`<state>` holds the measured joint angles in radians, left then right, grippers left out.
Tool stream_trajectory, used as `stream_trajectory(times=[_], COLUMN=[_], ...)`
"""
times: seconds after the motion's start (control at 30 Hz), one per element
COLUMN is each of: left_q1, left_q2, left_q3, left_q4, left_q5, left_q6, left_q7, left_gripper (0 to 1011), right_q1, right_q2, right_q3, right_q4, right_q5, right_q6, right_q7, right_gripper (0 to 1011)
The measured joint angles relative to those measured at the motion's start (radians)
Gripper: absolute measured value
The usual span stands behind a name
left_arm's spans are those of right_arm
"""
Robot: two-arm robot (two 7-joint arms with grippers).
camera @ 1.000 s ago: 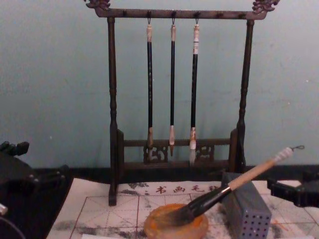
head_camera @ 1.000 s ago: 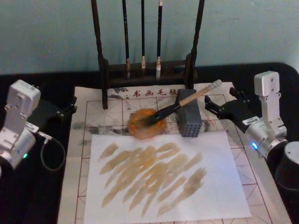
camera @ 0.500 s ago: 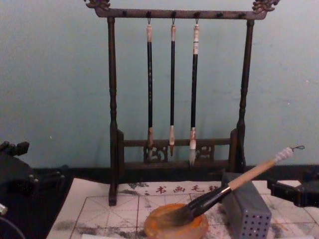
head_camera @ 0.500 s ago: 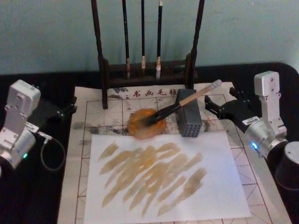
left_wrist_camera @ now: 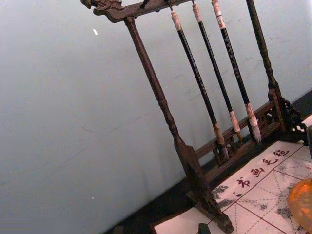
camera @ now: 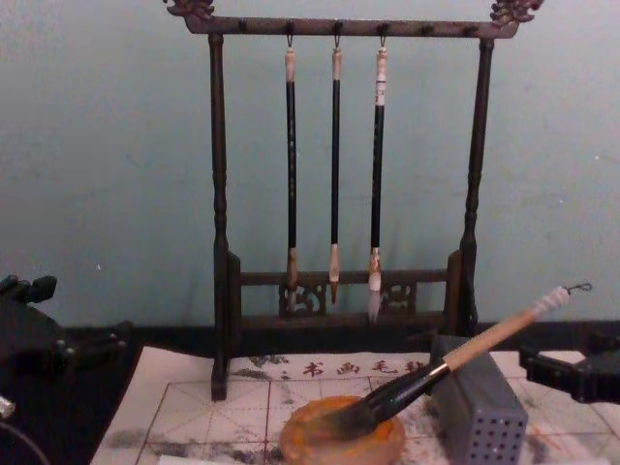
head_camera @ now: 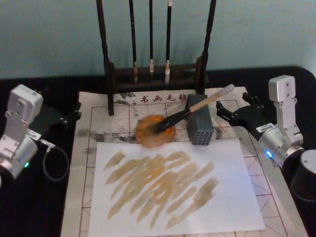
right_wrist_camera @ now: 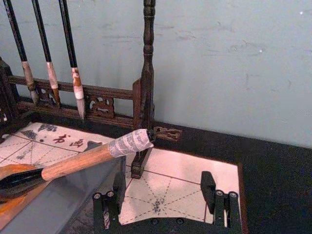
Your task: Pick up the brush from the inkstone, write on the paper, then place the brush back to its original position.
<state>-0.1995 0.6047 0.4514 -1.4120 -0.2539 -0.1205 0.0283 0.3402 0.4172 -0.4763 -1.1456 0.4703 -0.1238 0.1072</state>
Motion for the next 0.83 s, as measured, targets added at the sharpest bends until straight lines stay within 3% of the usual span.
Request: stream_trajectory(times=[0.83], left_q1=[0.000], left_q2=[0.000], left_q3=[0.000], left_q4=[0.000], left_q5=[0.000], left_q6=[0.000], left_q7=[0.000], left_gripper=[1001], right_q1=[0.000], right_q2=[0.000], right_q3=[0.000], right_q4=[0.000], right_q5=[0.000], right_q6=[0.000], right_q7=[0.000], right_gripper=[1000])
